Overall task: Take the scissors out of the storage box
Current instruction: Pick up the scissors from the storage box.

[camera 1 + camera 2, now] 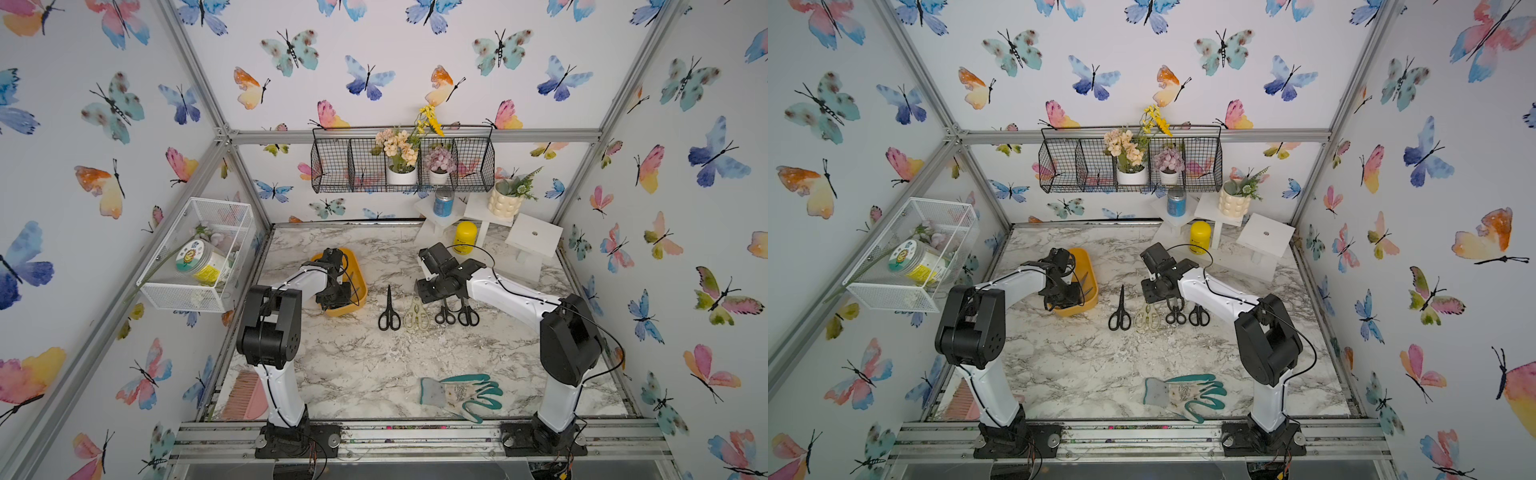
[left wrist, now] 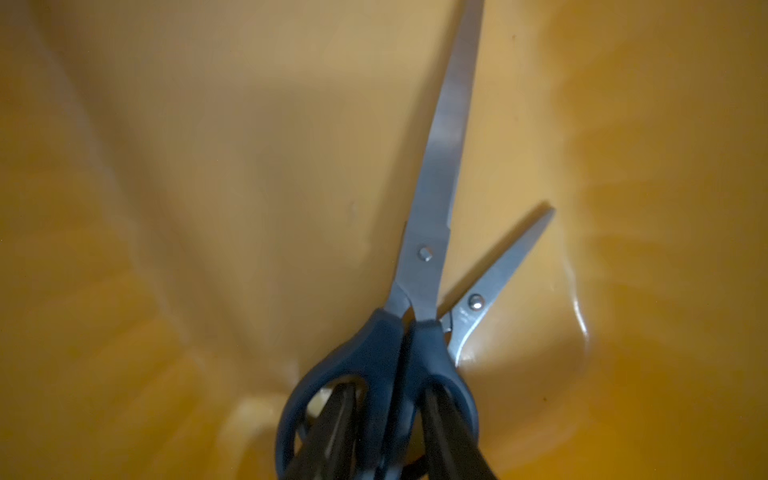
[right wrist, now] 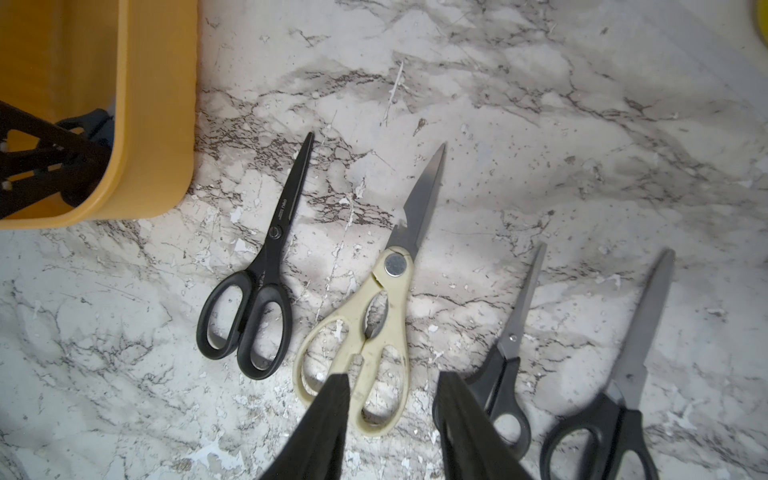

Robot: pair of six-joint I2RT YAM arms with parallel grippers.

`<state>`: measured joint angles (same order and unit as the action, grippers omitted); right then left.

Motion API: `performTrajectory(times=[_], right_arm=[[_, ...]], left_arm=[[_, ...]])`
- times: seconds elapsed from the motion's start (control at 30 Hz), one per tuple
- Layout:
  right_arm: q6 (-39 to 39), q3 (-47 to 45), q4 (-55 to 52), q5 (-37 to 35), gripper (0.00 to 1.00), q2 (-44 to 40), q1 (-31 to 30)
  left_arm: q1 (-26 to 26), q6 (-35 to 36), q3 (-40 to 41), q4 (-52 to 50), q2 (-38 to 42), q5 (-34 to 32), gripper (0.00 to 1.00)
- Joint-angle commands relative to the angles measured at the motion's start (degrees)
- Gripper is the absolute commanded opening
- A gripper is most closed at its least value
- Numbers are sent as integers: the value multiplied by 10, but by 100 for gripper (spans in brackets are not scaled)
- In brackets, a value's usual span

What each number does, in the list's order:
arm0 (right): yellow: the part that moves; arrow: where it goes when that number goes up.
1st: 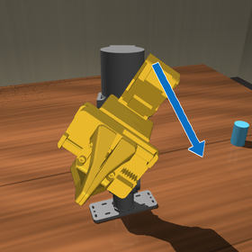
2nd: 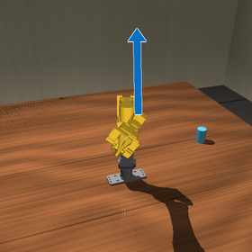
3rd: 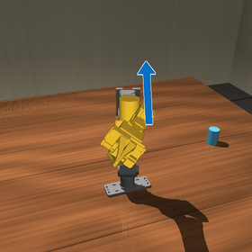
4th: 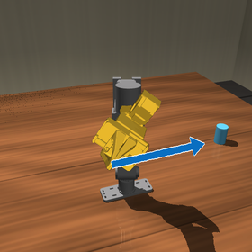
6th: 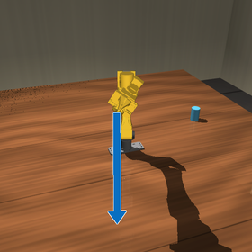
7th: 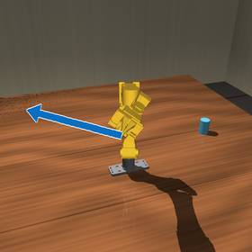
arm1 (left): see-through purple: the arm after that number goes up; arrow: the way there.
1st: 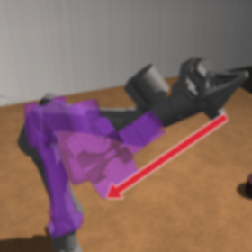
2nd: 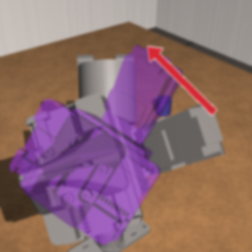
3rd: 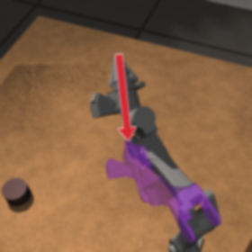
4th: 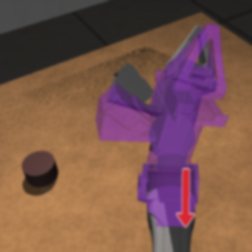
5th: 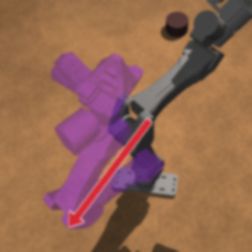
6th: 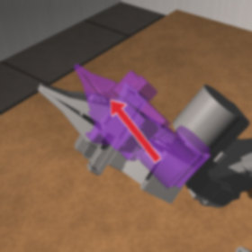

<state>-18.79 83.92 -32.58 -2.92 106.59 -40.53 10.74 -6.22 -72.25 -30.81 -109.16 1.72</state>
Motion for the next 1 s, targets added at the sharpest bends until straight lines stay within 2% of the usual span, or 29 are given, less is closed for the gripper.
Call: performTrajectory(times=[0.0, 0.2, 0.53, 0.7, 0.97], right_arm=[[5, 17, -16, 9, 40, 13, 2], [3, 20, -19, 5, 41, 18, 2], [1, 14, -16, 4, 40, 22, 2], [2, 24, -17, 9, 40, 31, 2], [1, 24, -14, 17, 40, 33, 2]], left_arm=[[6, -6, 0, -4, -49, -31, 33], [-17, -32, -15, 25, -90, -17, 26], [-53, -20, -56, 29, -111, 20, 12], [-55, -20, -71, 28, -84, 17, 6], [-54, -41, -82, 21, 0, 46, 5]])
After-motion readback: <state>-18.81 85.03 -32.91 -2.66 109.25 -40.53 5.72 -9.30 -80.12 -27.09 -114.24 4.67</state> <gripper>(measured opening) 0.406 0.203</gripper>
